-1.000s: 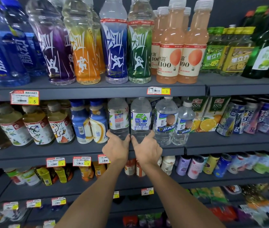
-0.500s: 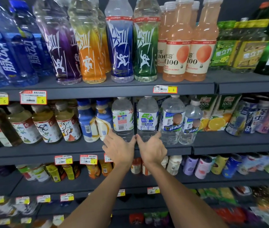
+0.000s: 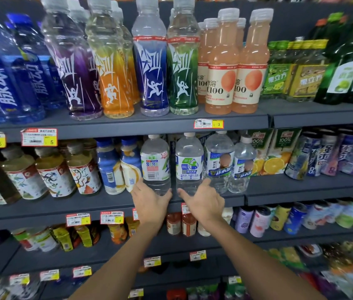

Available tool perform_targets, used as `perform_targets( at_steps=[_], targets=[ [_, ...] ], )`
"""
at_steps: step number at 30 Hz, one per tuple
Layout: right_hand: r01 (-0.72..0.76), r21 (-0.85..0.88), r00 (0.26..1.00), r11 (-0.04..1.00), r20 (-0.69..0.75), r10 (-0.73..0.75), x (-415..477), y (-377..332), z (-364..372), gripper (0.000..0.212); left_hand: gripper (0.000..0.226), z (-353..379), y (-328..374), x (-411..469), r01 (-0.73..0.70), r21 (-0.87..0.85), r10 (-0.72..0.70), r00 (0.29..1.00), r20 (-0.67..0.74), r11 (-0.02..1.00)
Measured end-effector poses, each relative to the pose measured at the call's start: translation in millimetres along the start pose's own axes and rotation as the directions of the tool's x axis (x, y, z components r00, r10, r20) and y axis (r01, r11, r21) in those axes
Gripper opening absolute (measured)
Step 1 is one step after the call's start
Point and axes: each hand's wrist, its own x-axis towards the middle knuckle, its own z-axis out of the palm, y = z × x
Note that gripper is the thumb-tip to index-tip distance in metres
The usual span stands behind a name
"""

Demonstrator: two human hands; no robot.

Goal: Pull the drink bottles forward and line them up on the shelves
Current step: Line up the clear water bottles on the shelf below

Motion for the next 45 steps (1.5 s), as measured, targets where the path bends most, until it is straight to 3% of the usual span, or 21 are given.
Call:
perform_targets(
  at_steps=[6,8,11,14,18,25,30,38,42,45],
  targets=[
    [0.121,-0.148,0.992,0.982,0.0,-0.123,7,10,-10,0.069,0.085,-36,-26,11,-0.08,-0.204,0.127,0.964,0.232,0.976],
    [0.153,-0.175,0.988,0.973,-0.011,-0.157,7,9,-11,0.067,0.084,-37,-25,7,-0.095,-0.211,0.137,0.971,0.198,0.973],
    [0.191,-0.188,0.979,0.963,-0.03,-0.2,6,4,-11,0.065,0.091,-27,-18,-4,-0.123,-0.067,0.127,0.99,0.054,0.99],
    [0.21,-0.182,0.975,0.961,-0.03,-0.219,5,1,-10,0.063,0.088,-23,-12,-6,-0.078,-0.135,0.081,0.997,0.018,0.988],
    [0.146,-0.106,0.987,0.984,-0.054,-0.152,1,6,-7,0.069,0.082,-24,-15,-3,-0.088,-0.147,0.092,0.996,0.02,0.985],
    [0.065,0.045,0.997,0.997,-0.043,-0.063,6,-2,-2,0.106,0.085,-27,-18,0,-0.099,-0.12,0.106,0.993,0.05,0.988],
    [0.044,0.118,0.999,0.992,0.027,-0.048,13,-5,-6,0.093,0.083,-28,-19,0,-0.1,-0.106,0.106,0.993,0.054,0.989],
    [-0.069,0.11,0.996,0.992,-0.057,0.075,-2,-19,-2,0.088,0.083,-28,-20,-2,-0.093,-0.121,0.1,0.993,0.055,0.988],
    [-0.044,0.128,0.999,0.991,-0.01,0.045,-7,-9,4,0.102,0.083,-28,-20,-2,-0.098,-0.126,0.106,0.993,0.06,0.987],
    [-0.054,0.101,0.996,0.993,0.071,0.047,-7,-2,8,0.092,0.083,-28,-20,-3,-0.091,-0.14,0.101,0.993,0.064,0.986]
  ],
)
